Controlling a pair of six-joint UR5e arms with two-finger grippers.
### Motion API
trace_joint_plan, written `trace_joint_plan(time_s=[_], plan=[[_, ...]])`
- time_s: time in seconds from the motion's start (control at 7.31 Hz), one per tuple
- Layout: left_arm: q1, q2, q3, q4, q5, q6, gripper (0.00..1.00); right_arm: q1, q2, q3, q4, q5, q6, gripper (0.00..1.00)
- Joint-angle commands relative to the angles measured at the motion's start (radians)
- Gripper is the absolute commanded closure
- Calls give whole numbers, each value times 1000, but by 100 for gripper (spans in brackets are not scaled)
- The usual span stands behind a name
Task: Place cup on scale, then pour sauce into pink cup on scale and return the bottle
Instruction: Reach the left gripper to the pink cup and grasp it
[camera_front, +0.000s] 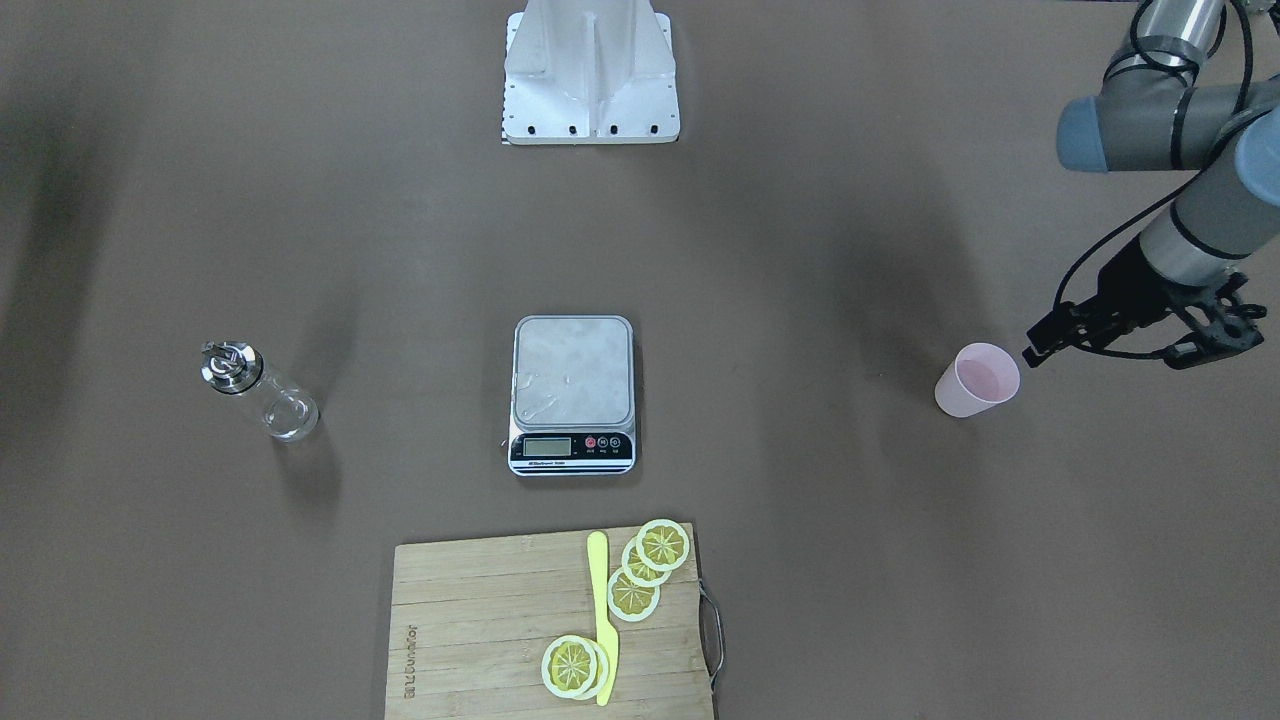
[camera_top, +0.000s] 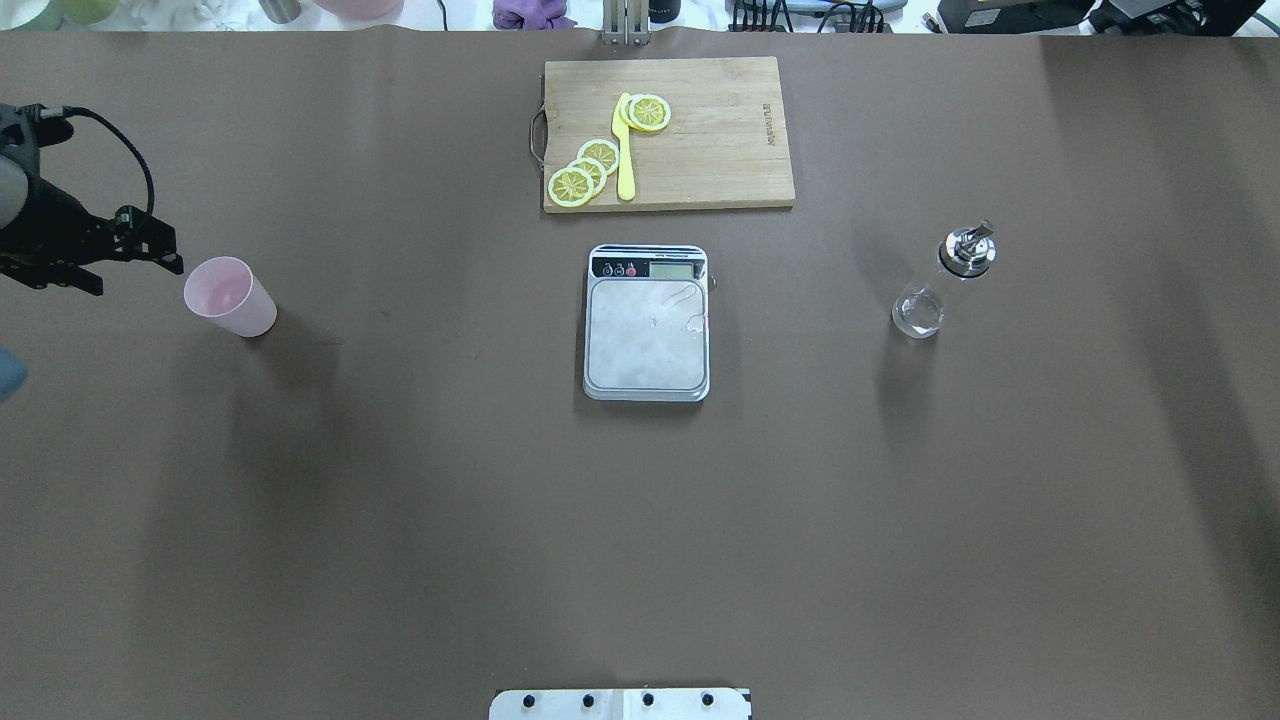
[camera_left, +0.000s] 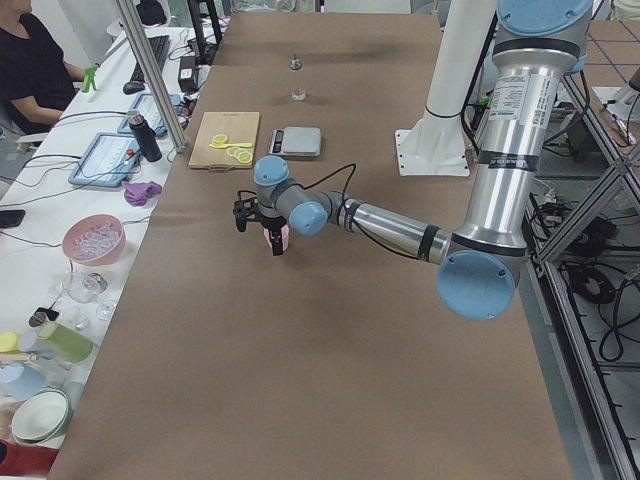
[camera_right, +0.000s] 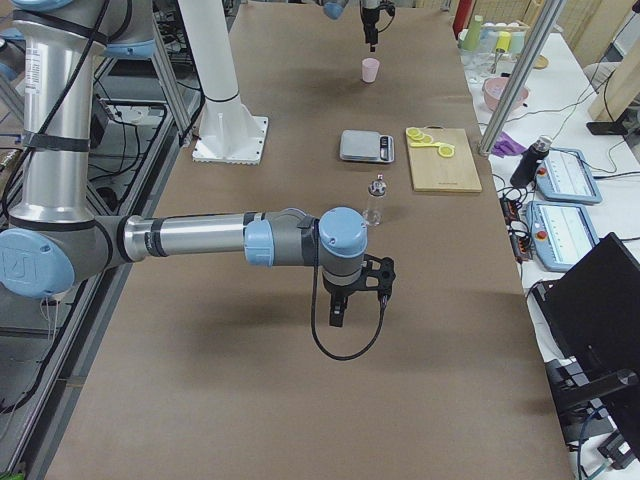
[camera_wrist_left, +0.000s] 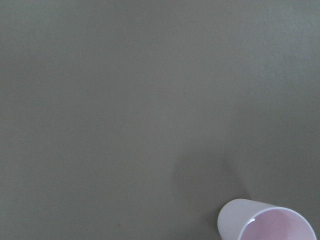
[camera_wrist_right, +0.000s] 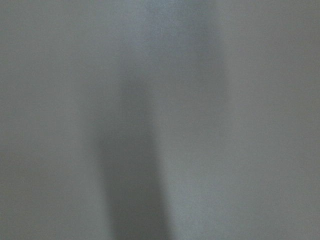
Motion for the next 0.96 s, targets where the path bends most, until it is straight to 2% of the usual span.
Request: trace_joint_plan(time_s=[0.0,0.27,0.55,0.82], plan=[[37,-22,18,-2,9,-19,8,0,0,0,0,-1,-1,0],[46,-37,37,-2,20,-19,26,0,2,1,0,-2,5,0],[52,-45,50,-2,22,-17,34,0,2,1,0,-4,4,0],[55,-44,58,0,22,-13,53,-2,2,0,0,-2,4,0]])
